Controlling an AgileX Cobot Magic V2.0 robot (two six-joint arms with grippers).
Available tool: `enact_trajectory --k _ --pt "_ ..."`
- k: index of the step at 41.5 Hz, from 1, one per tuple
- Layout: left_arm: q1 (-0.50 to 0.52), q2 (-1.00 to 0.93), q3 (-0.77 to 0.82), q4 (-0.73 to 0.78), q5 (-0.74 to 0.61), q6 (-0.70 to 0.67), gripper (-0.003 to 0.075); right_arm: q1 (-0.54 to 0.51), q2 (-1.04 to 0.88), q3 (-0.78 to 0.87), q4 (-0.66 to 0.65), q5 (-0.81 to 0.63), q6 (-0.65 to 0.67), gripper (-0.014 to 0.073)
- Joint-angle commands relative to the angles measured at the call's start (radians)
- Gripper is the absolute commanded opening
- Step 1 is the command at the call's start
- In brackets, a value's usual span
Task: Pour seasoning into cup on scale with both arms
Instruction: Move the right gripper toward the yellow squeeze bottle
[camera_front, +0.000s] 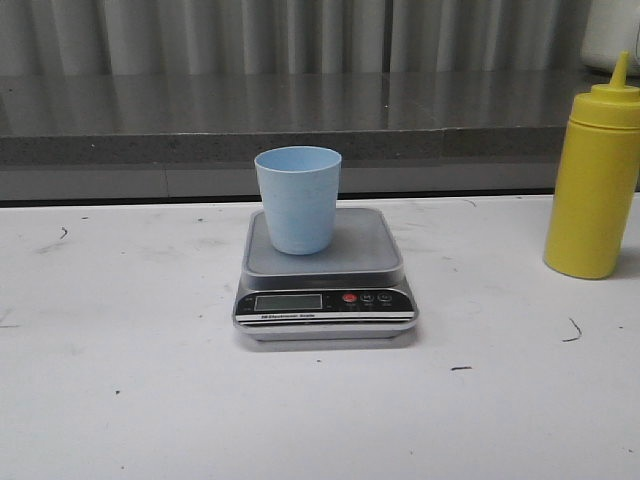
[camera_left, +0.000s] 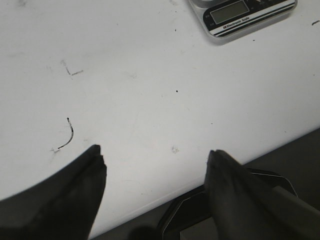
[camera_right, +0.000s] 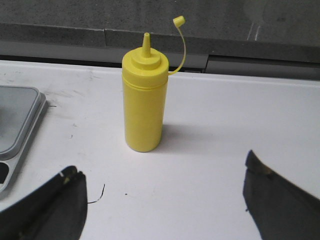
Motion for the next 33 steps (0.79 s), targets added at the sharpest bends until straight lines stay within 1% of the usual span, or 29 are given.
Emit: enact_trajectory --k 1,7,18,22,25,33 --pt "0.004 -0.006 -0.027 0.000 -0.052 -0.003 0.0427 -0.002 0.082 -0.027 -0.016 -0.173 0.000 0.0654" --pt "0.004 -0.006 -0.027 0.000 -0.052 -0.003 0.0427 -0.002 0.181 -0.027 -0.016 -0.283 0.000 0.0654" --pt "0.004 -0.006 -0.027 0.000 -0.052 -0.003 0.0427 -0.002 0.404 -0.027 -0.015 -0.356 0.000 0.0654" --pt "0.004 -0.006 -0.027 0.000 -0.052 -0.003 0.0427 -0.002 0.486 -0.027 -0.005 -0.406 0.000 0.0654" --pt "0.004 -0.006 -0.027 0.000 -0.052 -0.003 0.0427 -0.002 0.537 -0.013 -0.004 -0.502 0.000 0.0654" --pt "0.004 -0.006 -0.027 0.000 -0.052 -0.003 0.0427 -0.002 0.661 0.116 0.063 -0.920 0.000 0.0654"
